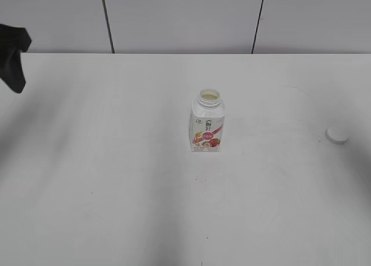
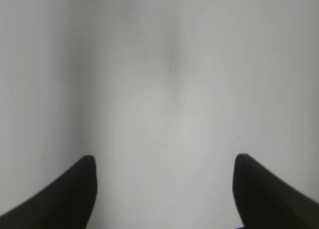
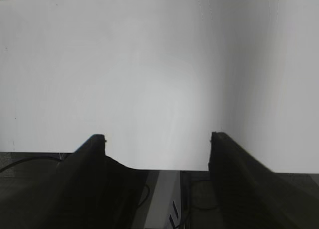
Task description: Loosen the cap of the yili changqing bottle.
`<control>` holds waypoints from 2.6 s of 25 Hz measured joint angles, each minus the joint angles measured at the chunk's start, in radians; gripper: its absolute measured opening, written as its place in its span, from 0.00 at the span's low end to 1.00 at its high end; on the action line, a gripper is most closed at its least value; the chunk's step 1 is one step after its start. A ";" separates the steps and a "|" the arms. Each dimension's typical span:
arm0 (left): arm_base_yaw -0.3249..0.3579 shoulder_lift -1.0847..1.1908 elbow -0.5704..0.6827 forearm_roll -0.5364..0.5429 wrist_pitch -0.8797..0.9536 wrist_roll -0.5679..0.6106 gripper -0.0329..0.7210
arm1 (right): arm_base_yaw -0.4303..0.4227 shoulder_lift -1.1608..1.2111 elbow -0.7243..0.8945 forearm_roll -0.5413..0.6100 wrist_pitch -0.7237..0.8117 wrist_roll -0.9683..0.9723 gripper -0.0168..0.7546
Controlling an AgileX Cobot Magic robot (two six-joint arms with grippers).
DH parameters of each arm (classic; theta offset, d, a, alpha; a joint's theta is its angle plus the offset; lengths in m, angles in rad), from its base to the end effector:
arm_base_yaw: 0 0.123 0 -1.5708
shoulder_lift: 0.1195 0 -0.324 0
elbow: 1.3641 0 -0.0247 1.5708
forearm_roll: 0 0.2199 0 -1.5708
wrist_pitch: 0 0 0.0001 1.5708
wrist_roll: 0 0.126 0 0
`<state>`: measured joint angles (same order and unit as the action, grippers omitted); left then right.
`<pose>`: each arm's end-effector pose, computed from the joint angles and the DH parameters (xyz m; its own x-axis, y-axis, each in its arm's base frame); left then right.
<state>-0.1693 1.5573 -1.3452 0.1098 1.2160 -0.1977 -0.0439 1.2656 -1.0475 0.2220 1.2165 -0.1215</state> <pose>0.2824 -0.0351 0.3203 -0.9701 0.0056 -0.2428 -0.0098 0.9980 0.0623 0.1906 0.0177 0.3172 -0.9713 0.0002 -0.2380 -0.0465 0.9805 0.1909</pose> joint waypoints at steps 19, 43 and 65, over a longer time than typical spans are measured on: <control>0.000 -0.927 0.615 0.002 -0.084 0.000 0.72 | 0.000 -0.835 0.361 0.038 0.005 -0.009 0.69; 0.000 -1.564 0.822 0.008 -0.147 0.000 0.72 | 0.000 -1.273 0.496 0.032 0.006 -0.148 0.69; 0.000 -1.564 0.824 0.026 -0.155 0.008 0.72 | 0.000 -1.274 0.531 -0.065 -0.104 -0.140 0.69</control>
<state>-0.1693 -0.0071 -0.5211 0.1356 1.0613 -0.1901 -0.0439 -0.0081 -0.5161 0.1573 1.1120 -0.2620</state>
